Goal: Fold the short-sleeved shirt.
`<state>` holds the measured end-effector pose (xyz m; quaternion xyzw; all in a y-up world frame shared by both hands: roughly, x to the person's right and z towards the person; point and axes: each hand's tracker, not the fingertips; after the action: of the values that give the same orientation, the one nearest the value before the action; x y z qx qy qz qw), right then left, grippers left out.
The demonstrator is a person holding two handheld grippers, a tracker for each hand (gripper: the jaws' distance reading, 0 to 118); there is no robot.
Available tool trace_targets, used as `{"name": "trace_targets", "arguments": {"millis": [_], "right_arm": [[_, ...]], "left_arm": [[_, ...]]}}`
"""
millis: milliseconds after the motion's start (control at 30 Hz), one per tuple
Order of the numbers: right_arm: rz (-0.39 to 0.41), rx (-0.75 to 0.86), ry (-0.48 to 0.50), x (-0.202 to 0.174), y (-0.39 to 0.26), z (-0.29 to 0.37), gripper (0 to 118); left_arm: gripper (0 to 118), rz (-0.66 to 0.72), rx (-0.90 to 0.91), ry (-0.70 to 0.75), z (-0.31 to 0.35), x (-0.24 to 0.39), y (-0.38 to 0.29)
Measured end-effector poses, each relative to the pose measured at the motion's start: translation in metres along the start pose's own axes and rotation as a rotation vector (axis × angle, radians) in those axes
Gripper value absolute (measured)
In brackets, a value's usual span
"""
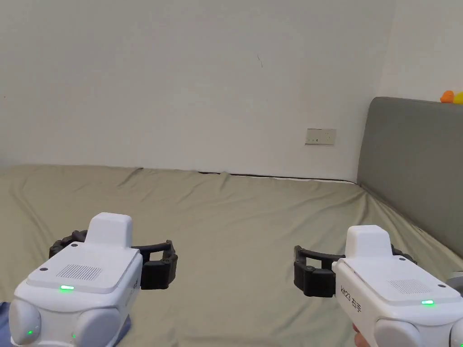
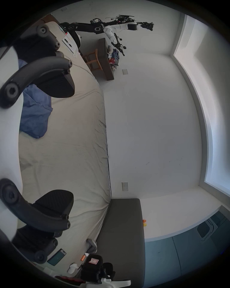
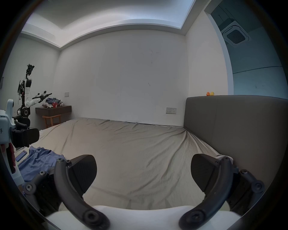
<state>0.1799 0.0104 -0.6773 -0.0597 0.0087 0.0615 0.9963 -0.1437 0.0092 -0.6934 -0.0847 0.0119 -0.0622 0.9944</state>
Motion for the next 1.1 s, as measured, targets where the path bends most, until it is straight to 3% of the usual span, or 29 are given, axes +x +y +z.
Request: {"name": "trace_targets", "arguments": {"millis": [100,133,200,233,267,300,833,933,1100], "right_arm": [[-0.001,0.003,0.009,0.0,0.0,0.001,105],[0.001,0.003,0.014,0.0,0.0,0.002,81],[0.033,-0.007,-0.007,-0.002,0.0,0.002,19],[0.026,-0.008,-0.023,-0.002,-0.001,0.003,8],[0.055,0.035,-0.02,-0.002,0.0,0.005,7],[0.031,0.0,0.019,-0.002,-0.002,0.004,6],[0.017,0.039,0.004,-0.012,0.024,0.02,6],[-0.034,0.038,0.08,-0.037,0.038,0.019,6],[0.01,0.058,0.31,-0.118,0.05,0.005,6]], "left_arm": [[88,-0.003,0.003,-0.017,0.002,0.0,0.0],[71,-0.003,-0.005,-0.027,0.002,0.0,0.0],[38,0.001,-0.013,-0.048,0.002,-0.001,-0.001],[15,0.005,-0.015,-0.053,0.002,-0.002,-0.002],[0,0.004,-0.02,-0.065,0.002,-0.002,-0.003],[0,-0.008,-0.021,-0.058,0.001,-0.001,-0.004],[0,0.037,0.043,-0.004,0.027,-0.024,0.028],[0,0.092,0.038,0.066,0.041,-0.057,0.037],[0,0.086,-0.03,0.253,0.075,-0.124,0.024]]}}
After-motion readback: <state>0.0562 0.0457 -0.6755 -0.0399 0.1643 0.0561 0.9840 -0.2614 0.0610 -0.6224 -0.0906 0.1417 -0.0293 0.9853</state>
